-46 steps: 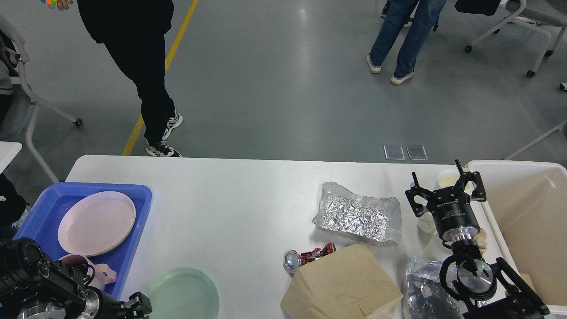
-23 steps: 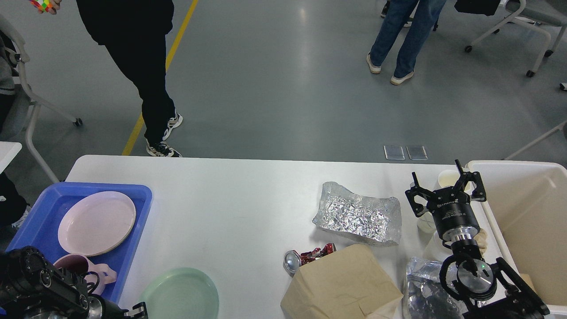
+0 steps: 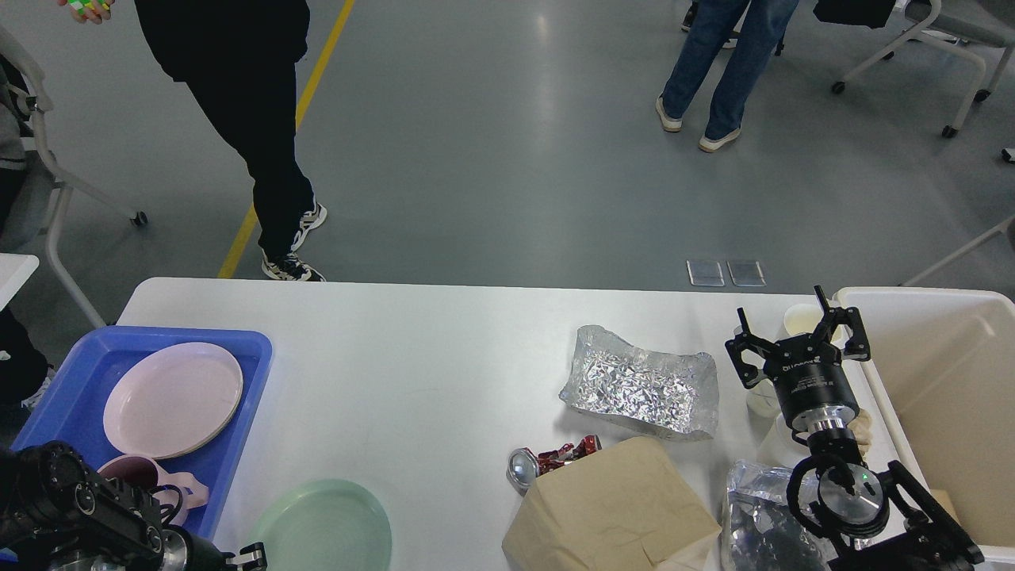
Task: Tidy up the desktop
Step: 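Lower the left gripper to the pale green plate's rim and grasp, then lift the pale green plate toward the blue tray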
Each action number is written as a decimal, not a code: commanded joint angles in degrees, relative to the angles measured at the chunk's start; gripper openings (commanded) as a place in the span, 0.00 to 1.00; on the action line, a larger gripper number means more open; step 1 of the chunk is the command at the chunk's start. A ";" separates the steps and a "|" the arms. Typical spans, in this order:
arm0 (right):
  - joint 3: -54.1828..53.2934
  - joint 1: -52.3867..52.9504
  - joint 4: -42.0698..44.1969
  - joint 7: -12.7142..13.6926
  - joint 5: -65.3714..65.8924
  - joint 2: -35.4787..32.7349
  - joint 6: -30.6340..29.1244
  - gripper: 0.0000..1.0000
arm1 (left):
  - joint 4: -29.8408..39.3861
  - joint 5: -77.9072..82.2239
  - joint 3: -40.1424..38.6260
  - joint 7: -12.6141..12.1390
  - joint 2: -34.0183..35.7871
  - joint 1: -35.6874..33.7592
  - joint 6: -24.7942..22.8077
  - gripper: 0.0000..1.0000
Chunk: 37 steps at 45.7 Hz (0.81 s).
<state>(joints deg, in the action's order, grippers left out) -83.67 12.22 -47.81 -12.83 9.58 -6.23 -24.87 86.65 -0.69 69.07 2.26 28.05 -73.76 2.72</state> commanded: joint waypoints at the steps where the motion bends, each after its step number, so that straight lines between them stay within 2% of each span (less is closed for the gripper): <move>1: 0.00 -0.01 0.00 0.00 0.00 -0.01 0.00 1.00 | -0.16 -0.01 -0.08 -0.07 -0.02 0.45 0.00 0.08; 7: 0.00 -0.01 0.00 0.00 0.00 -0.01 0.00 1.00 | -0.16 -0.01 -0.17 -0.15 -0.02 0.46 -0.09 0.01; 16: 0.00 -0.01 0.00 0.00 0.00 -0.01 0.00 1.00 | 0.01 -0.01 -0.17 -0.15 0.16 0.19 -0.26 0.00; 27: 0.00 -0.01 0.00 0.00 0.00 0.08 0.00 1.00 | 2.82 0.34 -0.25 -0.42 4.29 -5.16 -1.32 0.00; 37: 0.00 -0.01 0.00 0.00 0.00 -0.01 0.09 1.00 | 5.63 1.48 0.54 -3.49 7.98 -12.81 -4.56 0.00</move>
<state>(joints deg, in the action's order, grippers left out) -83.67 12.22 -47.81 -12.83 9.58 -6.23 -24.87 91.15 0.33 69.21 0.43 34.34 -82.77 0.17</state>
